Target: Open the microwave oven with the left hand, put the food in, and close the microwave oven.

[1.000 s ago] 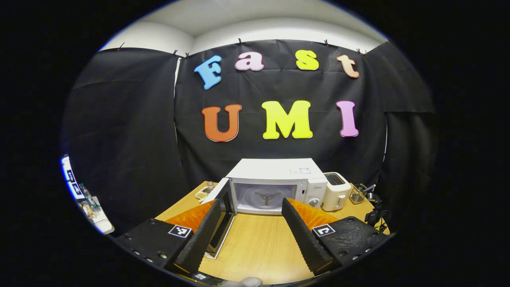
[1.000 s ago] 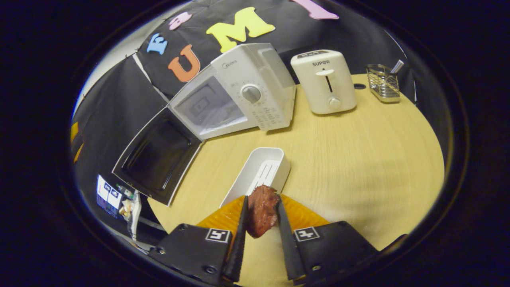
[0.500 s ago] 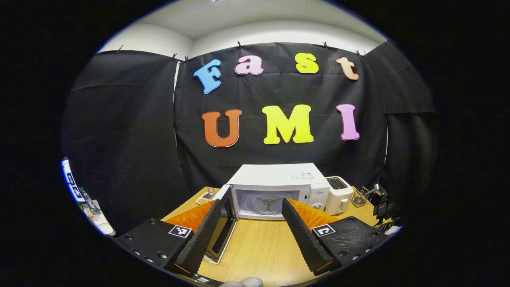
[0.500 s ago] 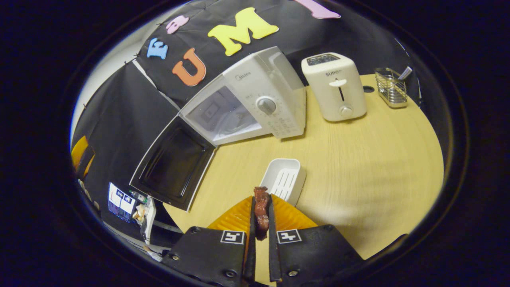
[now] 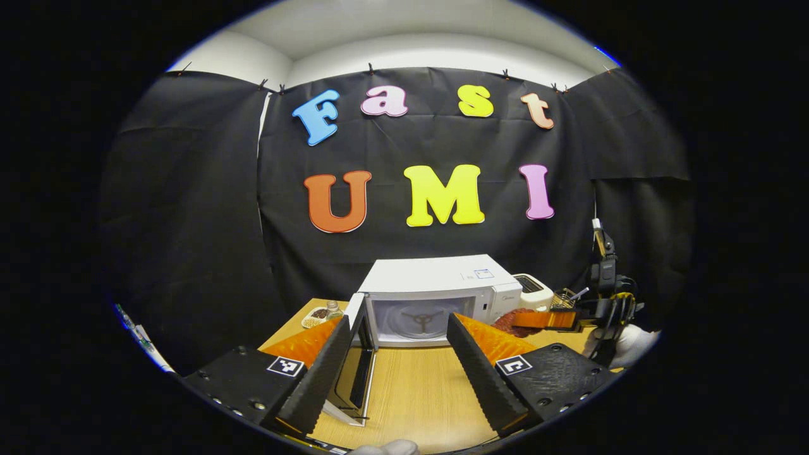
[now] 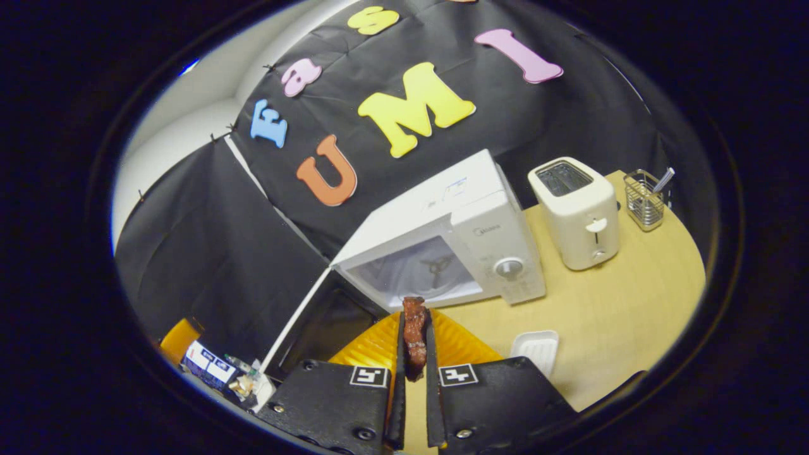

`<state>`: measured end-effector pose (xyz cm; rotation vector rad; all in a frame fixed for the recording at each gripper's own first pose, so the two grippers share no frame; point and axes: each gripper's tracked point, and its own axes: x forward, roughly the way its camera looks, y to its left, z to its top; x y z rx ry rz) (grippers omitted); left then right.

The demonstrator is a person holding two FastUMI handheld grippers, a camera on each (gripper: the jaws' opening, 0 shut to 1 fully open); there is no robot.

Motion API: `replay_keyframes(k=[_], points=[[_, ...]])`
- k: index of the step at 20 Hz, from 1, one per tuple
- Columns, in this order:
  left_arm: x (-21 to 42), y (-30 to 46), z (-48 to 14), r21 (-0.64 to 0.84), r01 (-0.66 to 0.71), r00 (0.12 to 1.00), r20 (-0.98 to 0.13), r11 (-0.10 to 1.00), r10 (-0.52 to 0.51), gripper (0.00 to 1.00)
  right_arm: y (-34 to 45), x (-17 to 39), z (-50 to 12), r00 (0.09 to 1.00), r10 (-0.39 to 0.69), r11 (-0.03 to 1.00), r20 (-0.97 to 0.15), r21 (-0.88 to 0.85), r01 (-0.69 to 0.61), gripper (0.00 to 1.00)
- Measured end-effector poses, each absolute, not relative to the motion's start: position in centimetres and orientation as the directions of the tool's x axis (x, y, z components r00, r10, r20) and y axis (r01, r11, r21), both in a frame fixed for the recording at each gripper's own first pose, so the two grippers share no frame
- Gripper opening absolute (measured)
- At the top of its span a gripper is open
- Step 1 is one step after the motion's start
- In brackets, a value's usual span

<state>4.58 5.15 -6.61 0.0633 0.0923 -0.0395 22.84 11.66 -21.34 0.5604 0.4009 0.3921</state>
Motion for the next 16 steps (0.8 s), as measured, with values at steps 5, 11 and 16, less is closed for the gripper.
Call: replay_keyframes(k=[5,11,16], points=[[4.8,5.9,-8.1,0.045,0.165,0.979,-0.128,0.985,-0.158,0.94,19.3,28.3,-22.5,0.912,0.372,0.68,-0.172,0.72,-0.142,0.16],[5.5,8.5,-10.6,0.088,0.221,0.965,-0.161,0.971,-0.205,0.94,23.4,35.1,-26.9,0.975,0.169,0.493,-0.146,0.869,0.045,0.16],[6.2,10.3,-12.2,0.105,0.238,0.959,-0.186,0.966,-0.216,0.94,25.9,40.6,-31.2,0.982,0.069,0.424,-0.176,0.896,0.13,0.16]])
